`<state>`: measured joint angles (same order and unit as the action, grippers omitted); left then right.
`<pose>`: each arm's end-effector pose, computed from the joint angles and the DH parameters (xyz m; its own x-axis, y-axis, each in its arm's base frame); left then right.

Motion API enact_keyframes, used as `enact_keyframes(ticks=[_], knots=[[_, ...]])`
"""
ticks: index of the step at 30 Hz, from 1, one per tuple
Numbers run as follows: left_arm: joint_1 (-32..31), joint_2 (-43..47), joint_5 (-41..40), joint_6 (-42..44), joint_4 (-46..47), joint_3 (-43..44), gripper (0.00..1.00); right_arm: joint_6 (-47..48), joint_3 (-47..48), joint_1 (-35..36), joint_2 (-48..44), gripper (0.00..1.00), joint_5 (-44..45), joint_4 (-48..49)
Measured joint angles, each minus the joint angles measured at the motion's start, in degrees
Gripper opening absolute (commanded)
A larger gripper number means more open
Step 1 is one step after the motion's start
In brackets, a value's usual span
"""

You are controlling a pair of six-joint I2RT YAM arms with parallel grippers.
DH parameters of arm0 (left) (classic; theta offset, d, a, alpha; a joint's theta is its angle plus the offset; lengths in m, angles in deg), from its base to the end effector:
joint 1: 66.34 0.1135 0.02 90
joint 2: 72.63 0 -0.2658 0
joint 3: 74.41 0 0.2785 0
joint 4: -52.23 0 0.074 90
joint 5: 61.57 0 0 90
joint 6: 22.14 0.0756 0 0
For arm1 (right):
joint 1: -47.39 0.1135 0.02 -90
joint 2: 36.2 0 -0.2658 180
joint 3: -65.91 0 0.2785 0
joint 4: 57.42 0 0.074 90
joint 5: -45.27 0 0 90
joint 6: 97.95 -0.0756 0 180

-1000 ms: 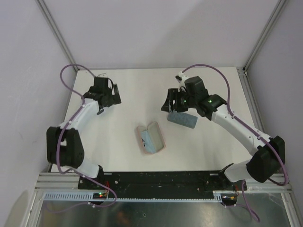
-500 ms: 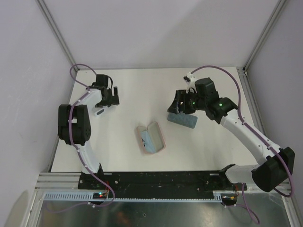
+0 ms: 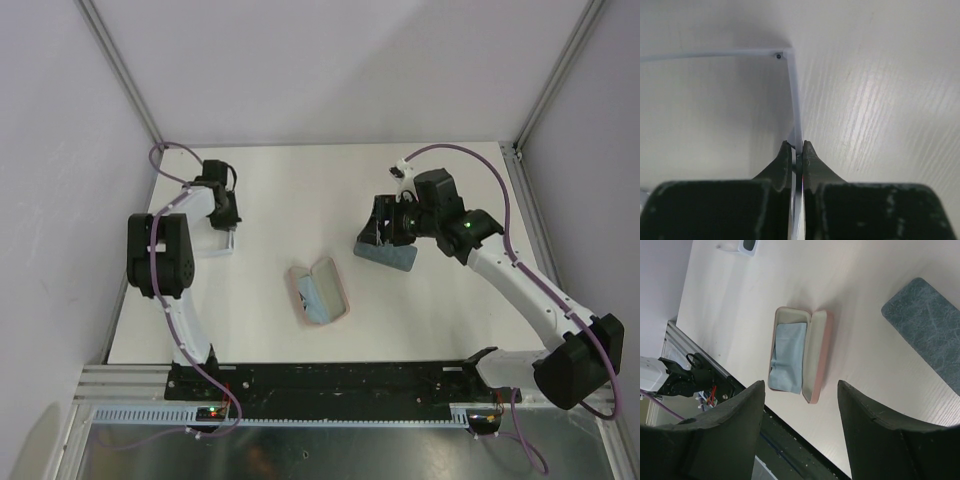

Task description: Organize the sunglasses

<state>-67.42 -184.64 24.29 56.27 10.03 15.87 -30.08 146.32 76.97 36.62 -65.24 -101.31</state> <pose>0.4440 -0.0029 0.1226 -0.8772 -0.1839 -0.4435 -0.1931 0.9809 -0.0248 0.2776 0.1880 0.3185 -0.7436 -0.0164 -0.6684 -0.4618 0.7355 0.4957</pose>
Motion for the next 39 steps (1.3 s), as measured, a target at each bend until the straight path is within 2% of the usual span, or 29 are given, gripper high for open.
enact_keyframes(ticks=[6,10,15,17,18,21,23,31,39], knots=[[-0.79,2.01,2.64,-0.90,-0.70,-1.11,0.00,0.79,-1.64,-0.04,0.00,0.64,-0.85,-0.02],[-3.96,10.56,7.02,-2.43,-1.27,-5.27,0.00,1.55,-2.75,-0.07,0.00,0.64,-1.46,0.39],[-13.62,24.76,17.09,-4.07,-0.35,-9.81,0.00,2.38,-3.78,-0.90,-0.02,0.63,-3.78,2.19],[-17.86,29.75,22.93,-4.63,1.53,-11.61,0.00,2.51,-4.44,-1.60,-0.22,0.56,-5.07,3.72],[-19.50,31.74,25.55,-4.87,2.47,-12.55,0.00,2.54,-4.76,-1.90,-0.42,0.49,-5.55,4.24],[-22.69,36.13,32.00,-5.01,4.76,-15.15,0.00,2.32,-6.80,-3.41,-2.34,0.12,-7.06,7.19],[-25.03,38.32,36.02,-4.92,6.10,-16.68,0.00,1.84,-8.31,-4.42,-4.59,0.03,-7.56,9.16],[-34.21,42.82,46.51,-4.26,10.51,-18.08,0.00,-0.50,-10.10,-6.08,-13.05,0.00,-9.42,17.99],[-38.40,43.06,51.47,-3.80,11.93,-18.03,0.00,-1.88,-10.16,-6.34,-13.46,0.00,-10.54,23.89]])
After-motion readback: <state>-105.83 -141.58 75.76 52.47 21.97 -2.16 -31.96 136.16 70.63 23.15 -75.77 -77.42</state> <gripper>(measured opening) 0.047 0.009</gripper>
